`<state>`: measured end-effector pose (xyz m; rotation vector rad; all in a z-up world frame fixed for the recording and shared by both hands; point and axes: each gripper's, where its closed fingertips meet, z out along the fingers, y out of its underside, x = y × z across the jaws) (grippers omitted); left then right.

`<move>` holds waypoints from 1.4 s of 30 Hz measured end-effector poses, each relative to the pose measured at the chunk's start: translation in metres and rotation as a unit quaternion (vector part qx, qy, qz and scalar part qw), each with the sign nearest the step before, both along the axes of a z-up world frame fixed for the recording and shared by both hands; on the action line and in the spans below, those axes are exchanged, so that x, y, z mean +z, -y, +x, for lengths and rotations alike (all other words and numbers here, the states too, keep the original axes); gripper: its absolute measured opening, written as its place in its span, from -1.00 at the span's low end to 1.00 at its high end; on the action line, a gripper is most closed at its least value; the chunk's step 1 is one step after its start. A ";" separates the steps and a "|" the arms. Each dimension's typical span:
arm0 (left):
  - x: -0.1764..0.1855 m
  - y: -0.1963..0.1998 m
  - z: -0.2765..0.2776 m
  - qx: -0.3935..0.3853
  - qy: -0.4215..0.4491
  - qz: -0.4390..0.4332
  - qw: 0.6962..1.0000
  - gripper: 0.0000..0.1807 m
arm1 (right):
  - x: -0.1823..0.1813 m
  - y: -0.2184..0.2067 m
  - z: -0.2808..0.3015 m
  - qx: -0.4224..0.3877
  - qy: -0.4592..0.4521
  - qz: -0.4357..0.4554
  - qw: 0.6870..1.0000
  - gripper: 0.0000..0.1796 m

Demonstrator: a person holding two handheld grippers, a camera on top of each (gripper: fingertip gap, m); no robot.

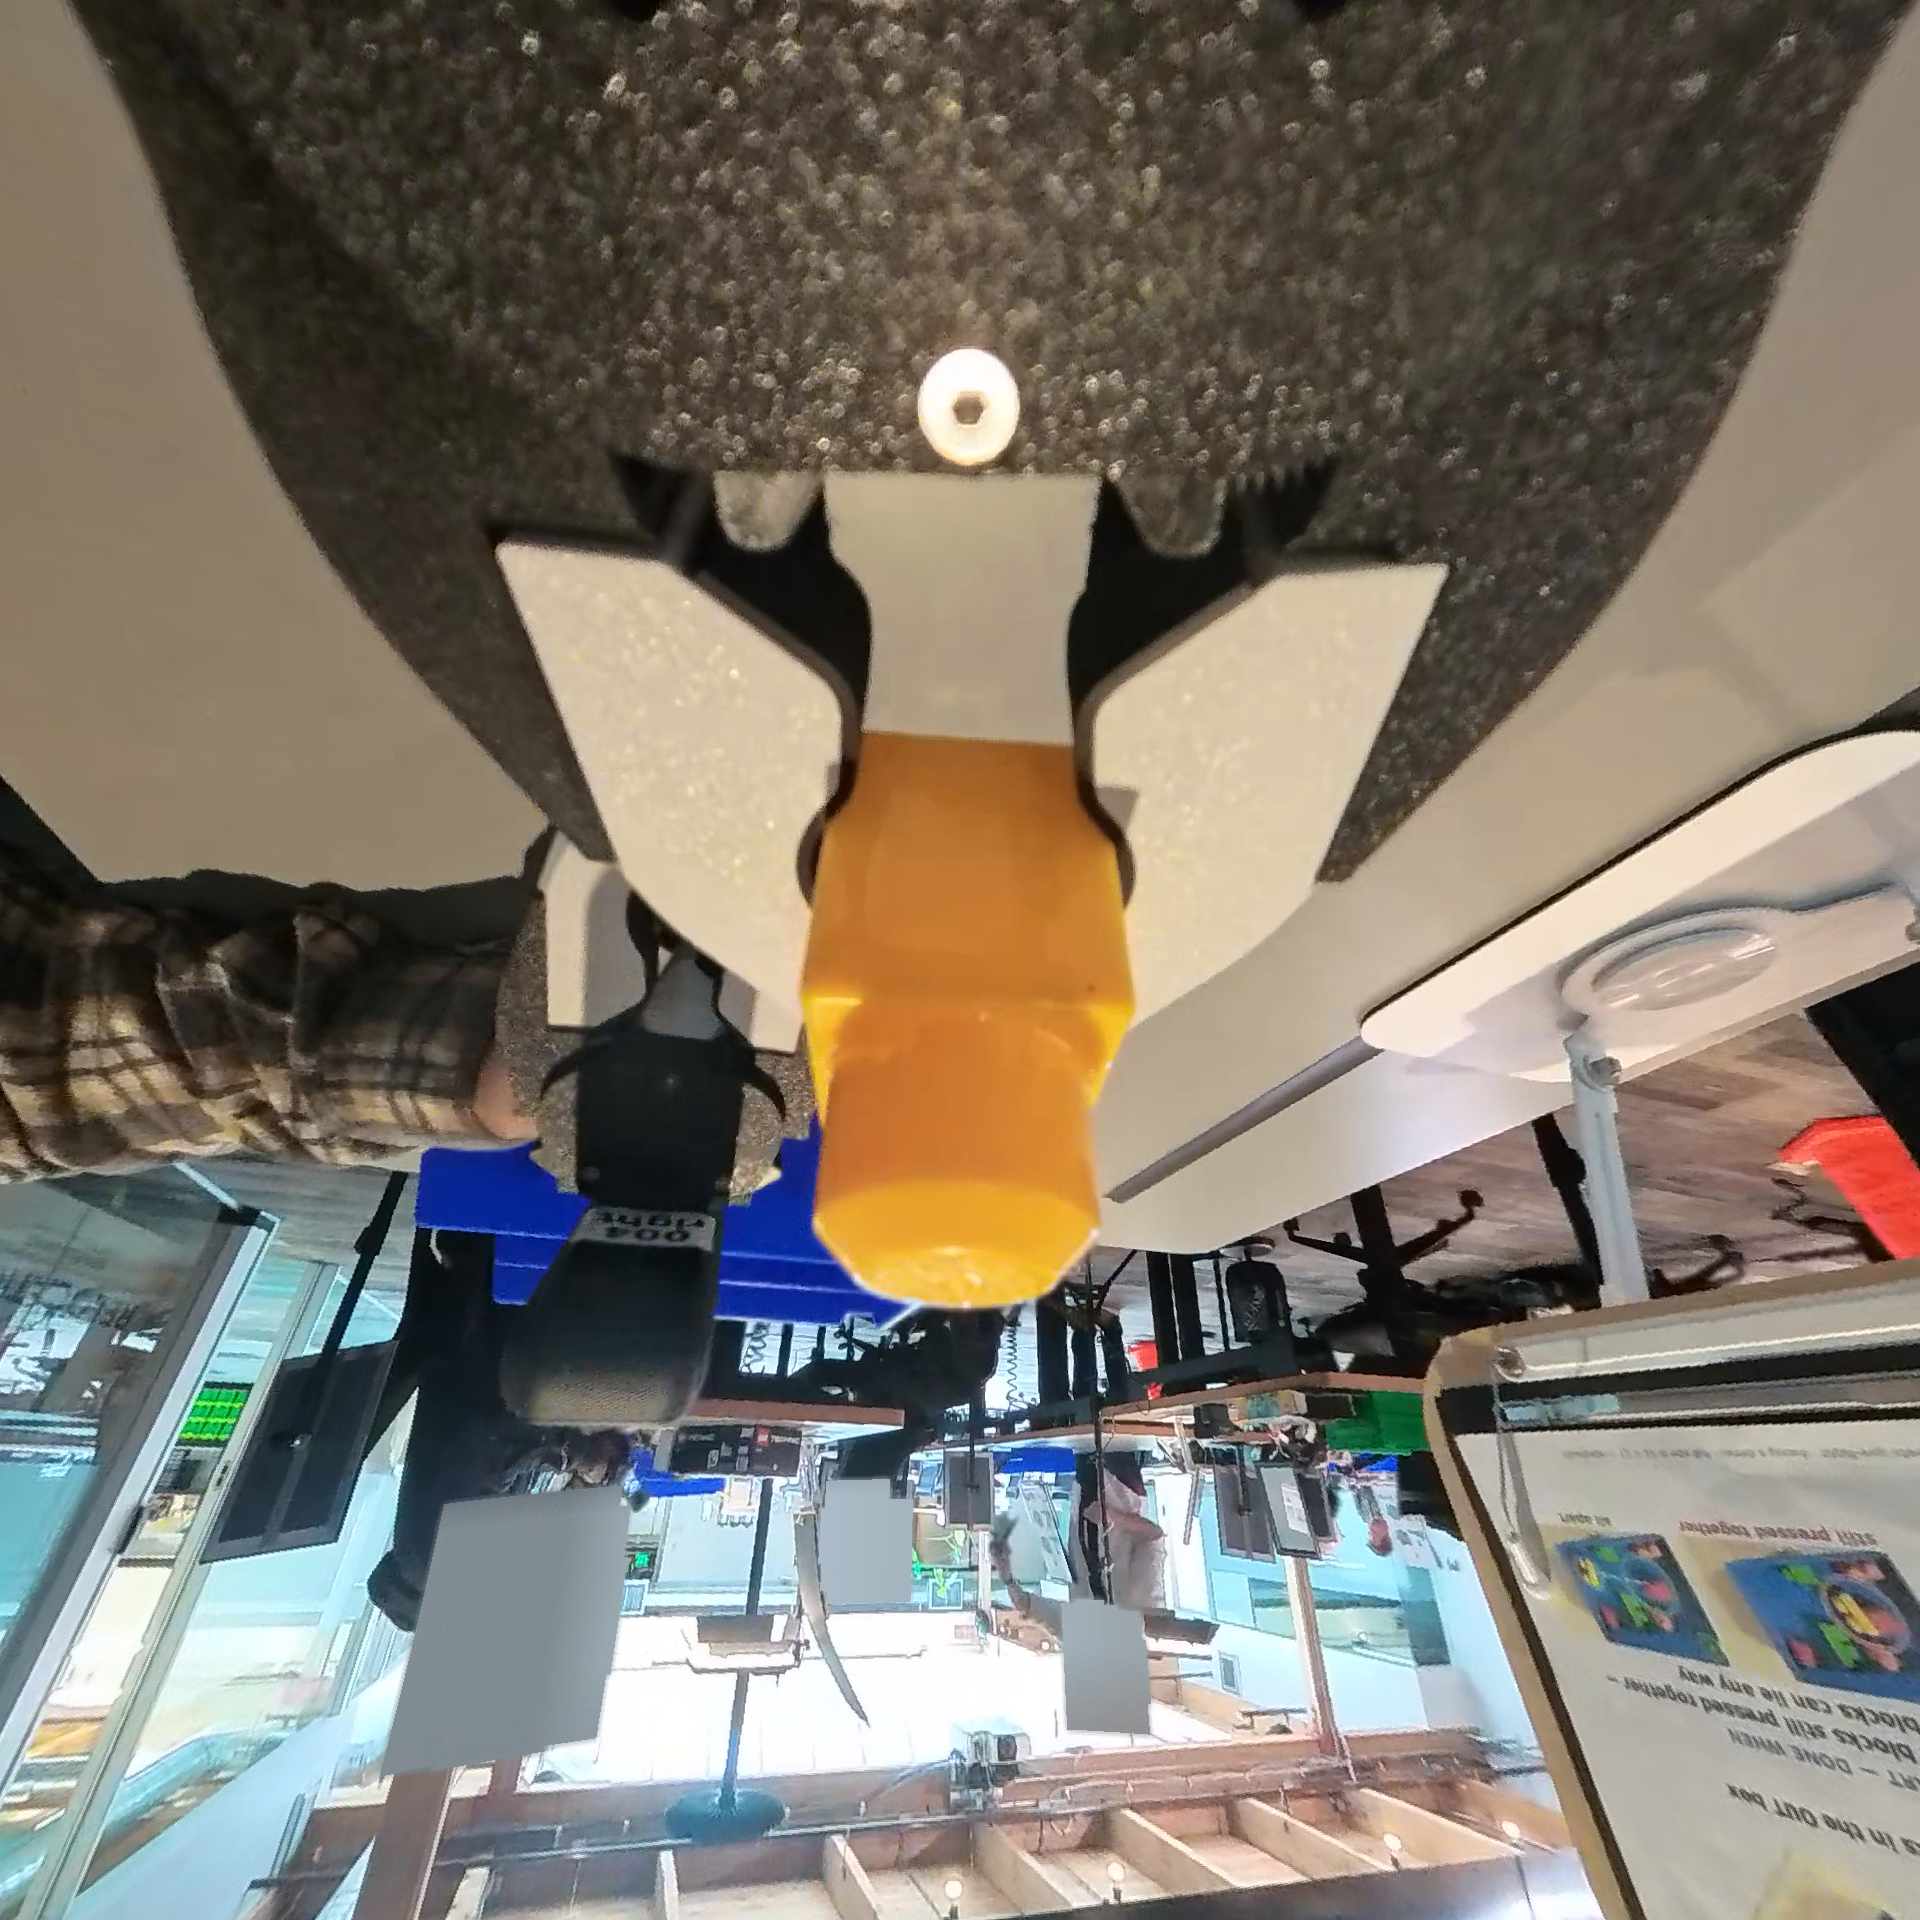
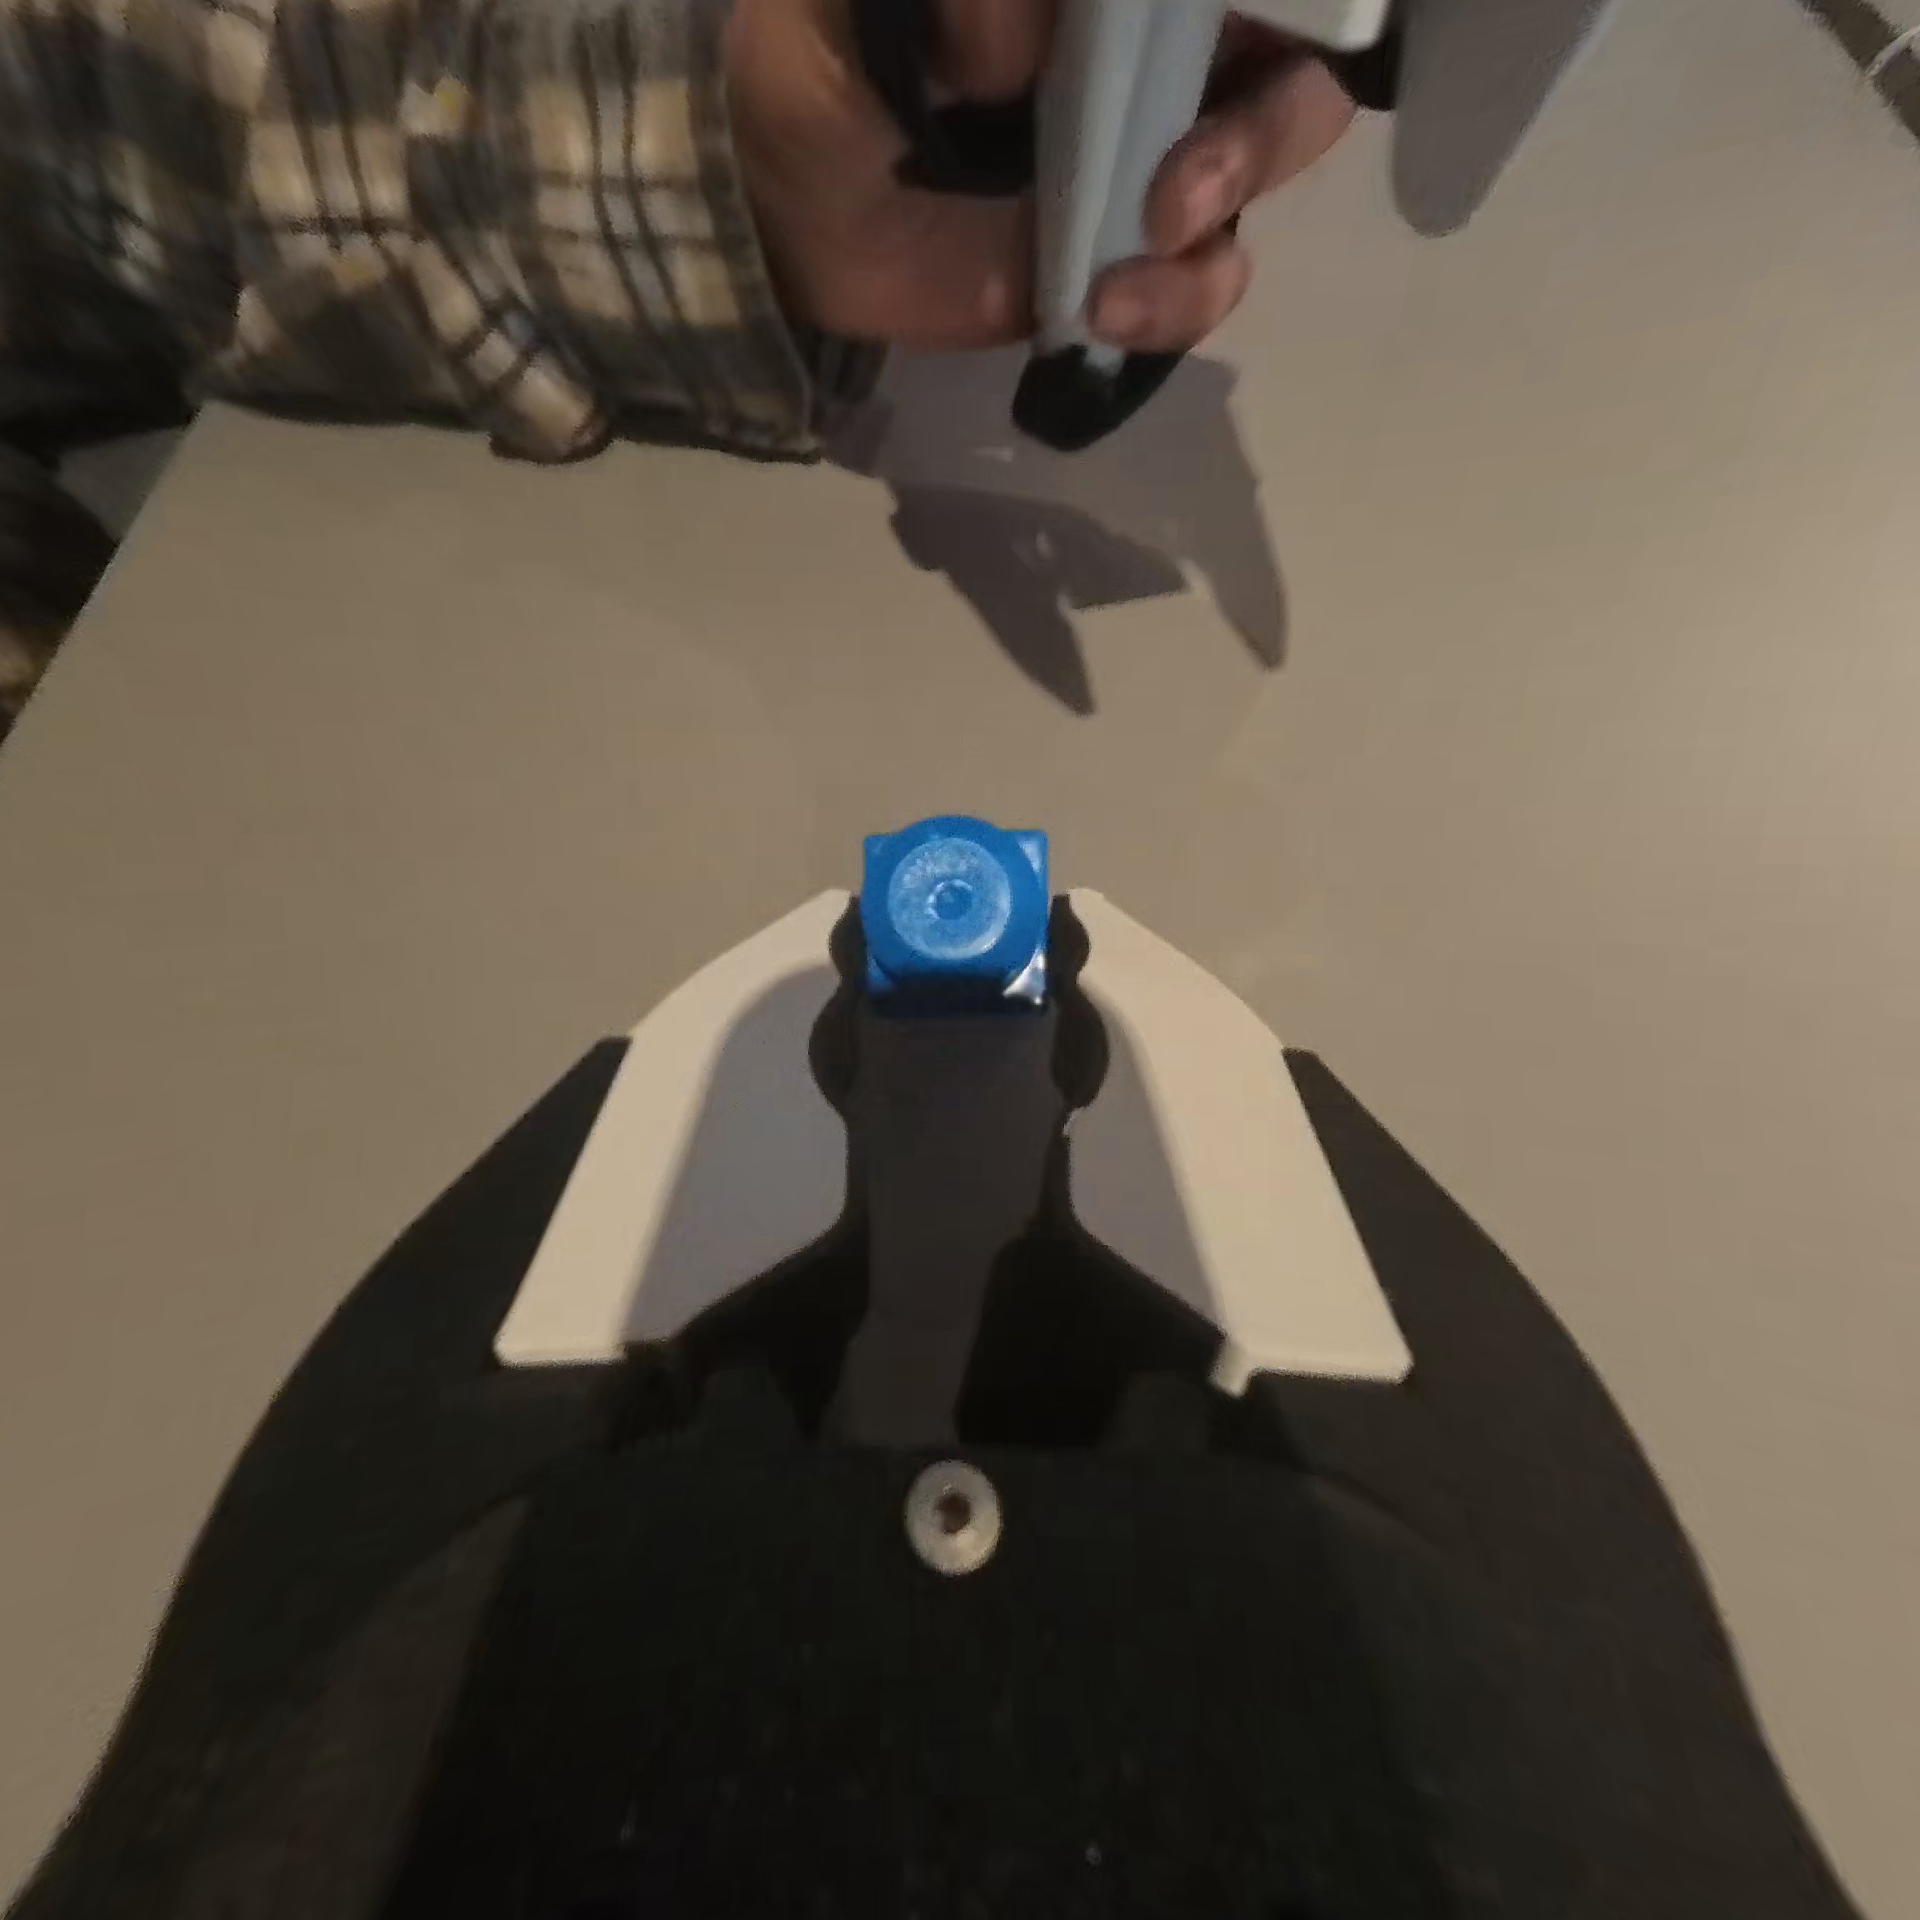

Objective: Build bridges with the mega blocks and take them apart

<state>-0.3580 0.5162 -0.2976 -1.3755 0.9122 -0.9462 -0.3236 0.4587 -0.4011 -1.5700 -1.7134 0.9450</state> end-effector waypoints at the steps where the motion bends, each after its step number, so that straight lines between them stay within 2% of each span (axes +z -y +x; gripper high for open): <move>1: -0.001 0.001 0.001 -0.002 0.000 -0.001 1.000 -0.53 | 0.000 0.000 0.000 0.001 0.000 -0.001 1.000 -0.62; 9: -0.005 0.002 0.006 -0.008 -0.009 -0.007 1.000 -0.53 | -0.003 0.000 0.015 -0.002 0.020 -0.026 0.999 -0.62; 13: -0.006 0.004 0.008 -0.014 -0.012 -0.007 1.000 -0.53 | -0.017 0.000 0.022 0.003 0.060 -0.016 0.998 -0.62; 16: -0.007 0.005 0.009 -0.017 -0.020 -0.005 1.000 -0.53 | -0.010 0.001 0.021 0.004 0.043 -0.017 0.999 -0.58; 19: -0.009 0.006 0.011 -0.021 -0.027 -0.002 0.999 -0.53 | 0.011 -0.007 0.023 -0.017 0.007 -0.025 1.000 -0.35; 21: -0.009 0.007 0.012 -0.022 -0.029 0.001 0.999 -0.54 | 0.042 -0.018 0.021 -0.036 -0.044 -0.005 0.998 -0.37; 23: -0.011 0.008 0.014 -0.028 -0.035 0.002 0.999 -0.53 | 0.089 -0.028 0.012 -0.045 -0.119 0.015 0.992 -0.44; 25: -0.014 0.011 0.018 -0.033 -0.043 0.003 0.999 -0.53 | 0.128 -0.029 -0.001 -0.030 -0.167 0.034 0.985 -0.50; 29: -0.018 0.018 0.027 -0.044 -0.070 0.016 0.996 -0.54 | 0.159 -0.024 -0.033 0.018 -0.185 0.071 0.980 -0.48; 32: -0.019 0.024 0.034 -0.052 -0.086 0.025 0.995 -0.54 | 0.147 -0.014 -0.049 0.049 -0.162 0.076 0.983 -0.41; 35: -0.018 0.030 0.039 -0.067 -0.083 0.024 0.994 -0.54 | 0.119 -0.016 -0.051 0.054 -0.096 0.092 0.990 -0.38; 38: -0.020 0.031 0.043 -0.072 -0.082 0.017 0.994 -0.54 | 0.116 -0.009 -0.051 0.075 -0.115 0.076 0.988 -0.61; 42: -0.022 0.034 0.044 -0.086 -0.080 0.010 0.993 -0.54 | 0.114 -0.009 -0.050 0.075 -0.115 0.058 0.989 -0.61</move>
